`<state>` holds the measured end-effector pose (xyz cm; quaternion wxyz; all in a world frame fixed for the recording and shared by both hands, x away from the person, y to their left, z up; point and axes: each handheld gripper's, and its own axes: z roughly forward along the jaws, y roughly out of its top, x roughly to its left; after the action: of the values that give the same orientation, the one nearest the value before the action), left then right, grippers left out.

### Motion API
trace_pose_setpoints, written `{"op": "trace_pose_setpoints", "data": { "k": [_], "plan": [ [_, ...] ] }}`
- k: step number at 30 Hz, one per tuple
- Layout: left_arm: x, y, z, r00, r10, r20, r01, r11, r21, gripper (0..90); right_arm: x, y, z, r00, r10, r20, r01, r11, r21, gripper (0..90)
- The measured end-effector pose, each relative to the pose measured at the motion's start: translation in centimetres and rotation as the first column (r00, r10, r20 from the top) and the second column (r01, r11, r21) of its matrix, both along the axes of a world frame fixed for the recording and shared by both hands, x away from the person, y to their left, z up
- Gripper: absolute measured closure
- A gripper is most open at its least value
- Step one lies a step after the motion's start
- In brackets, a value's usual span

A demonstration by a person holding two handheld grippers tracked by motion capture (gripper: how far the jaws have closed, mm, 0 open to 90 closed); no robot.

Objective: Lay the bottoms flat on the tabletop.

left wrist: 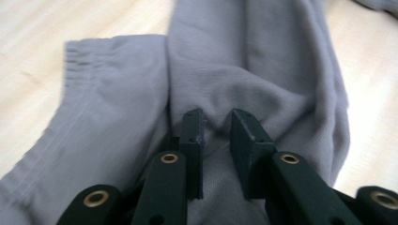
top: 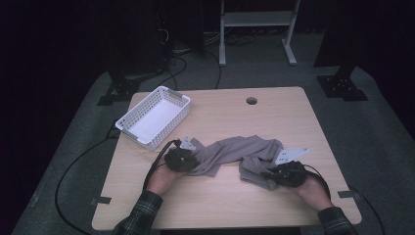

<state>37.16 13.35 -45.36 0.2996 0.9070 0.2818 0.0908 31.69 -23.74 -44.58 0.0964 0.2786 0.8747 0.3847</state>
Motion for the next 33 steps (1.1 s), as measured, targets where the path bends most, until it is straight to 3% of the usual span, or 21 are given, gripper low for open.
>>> {"op": "trace_pose_setpoints", "data": {
  "k": [2,5,10,11,14,15,16,18,20,21,23,24,26,27,28,29,30,31,33],
  "plan": [
    [-0.6,-0.5,0.1,0.9993,-0.032,-0.018,0.032,0.9995,0.005,75.0,0.6,-0.5,1.3,0.9995,-0.022,0.020,0.021,0.9972,0.072,81.1],
    [-1.6,-1.3,0.1,0.9960,-0.082,-0.036,0.082,0.9966,-0.004,75.1,1.4,-0.5,2.4,0.9989,-0.032,0.035,0.028,0.9931,0.114,81.1],
    [-4.0,-2.6,0.0,0.9787,-0.185,-0.090,0.181,0.9825,-0.042,75.1,2.7,-0.4,4.1,0.9975,-0.037,0.061,0.025,0.9822,0.186,81.2],
    [-4.0,-2.6,0.0,0.9787,-0.185,-0.090,0.181,0.9825,-0.042,75.5,2.7,-0.4,4.1,0.9975,-0.037,0.061,0.025,0.9822,0.186,81.2],
    [-5.4,-3.3,-0.1,0.9632,-0.240,-0.121,0.233,0.9702,-0.066,75.7,3.6,0.0,4.9,0.9975,-0.025,0.065,0.010,0.9744,0.225,81.1],
    [-6.4,-3.9,-0.1,0.9491,-0.286,-0.133,0.278,0.9578,-0.072,75.6,4.2,0.5,5.2,0.9970,-0.022,0.074,0.005,0.9733,0.230,81.1],
    [-6.4,-3.9,-0.1,0.9491,-0.286,-0.133,0.278,0.9578,-0.072,75.7,4.2,0.5,5.2,0.9970,-0.022,0.074,0.005,0.9733,0.230,81.1],
    [-7.5,-4.5,-0.1,0.9273,-0.340,-0.156,0.332,0.9400,-0.081,75.6,5.0,1.0,5.3,0.9962,-0.041,0.077,0.023,0.9750,0.221,80.9],
    [-8.2,-5.0,0.0,0.9127,-0.374,-0.165,0.364,0.9272,-0.089,75.6,6.0,1.2,5.0,0.9945,-0.070,0.077,0.053,0.9764,0.209,80.6],
    [-8.4,-5.3,0.2,0.9123,-0.382,-0.146,0.374,0.9237,-0.083,73.5,6.9,1.1,4.3,0.9908,-0.115,0.071,0.100,0.9763,0.192,79.9],
    [-8.2,-5.2,0.6,0.9193,-0.374,-0.121,0.365,0.9264,-0.091,72.0,7.7,0.9,3.7,0.9872,-0.150,0.055,0.138,0.9739,0.180,77.0],
    [-8.2,-5.2,0.6,0.9193,-0.374,-0.121,0.365,0.9264,-0.091,71.8,7.9,0.7,3.4,0.9853,-0.162,0.052,0.152,0.9737,0.170,74.7],
    [-7.8,-4.9,1.0,0.9323,-0.350,-0.092,0.340,0.9348,-0.101,71.8,7.9,0.5,3.3,0.9843,-0.169,0.050,0.159,0.9729,0.168,71.3],
    [-7.4,-4.7,1.2,0.9422,-0.326,-0.076,0.318,0.9424,-0.103,71.5,7.9,0.4,3.4,0.9824,-0.177,0.058,0.166,0.9725,0.164,66.1],
    [-7.1,-4.6,1.4,0.9460,-0.318,-0.065,0.310,0.9449,-0.104,70.6,7.6,0.1,3.7,0.9782,-0.194,0.074,0.180,0.9700,0.163,60.6],
    [-6.3,-4.4,1.7,0.9568,-0.288,-0.041,0.282,0.9531,-0.110,69.5,6.9,-0.3,4.5,0.9687,-0.221,0.114,0.199,0.9641,0.176,55.4],
    [-5.9,-4.4,1.8,0.9622,-0.271,-0.028,0.266,0.9577,-0.109,68.9,6.6,-0.5,4.8,0.9645,-0.229,0.132,0.204,0.9625,0.178,55.3],
    [-5.9,-4.4,1.8,0.9622,-0.271,-0.028,0.266,0.9577,-0.109,68.1,6.6,-0.5,4.8,0.9645,-0.229,0.132,0.204,0.9625,0.178,55.3],
    [-4.6,-4.5,2.2,0.9741,-0.226,0.000,0.225,0.9679,-0.112,66.4,5.4,-1.2,5.8,0.9553,-0.246,0.164,0.215,0.9588,0.186,52.2]
  ]
}}
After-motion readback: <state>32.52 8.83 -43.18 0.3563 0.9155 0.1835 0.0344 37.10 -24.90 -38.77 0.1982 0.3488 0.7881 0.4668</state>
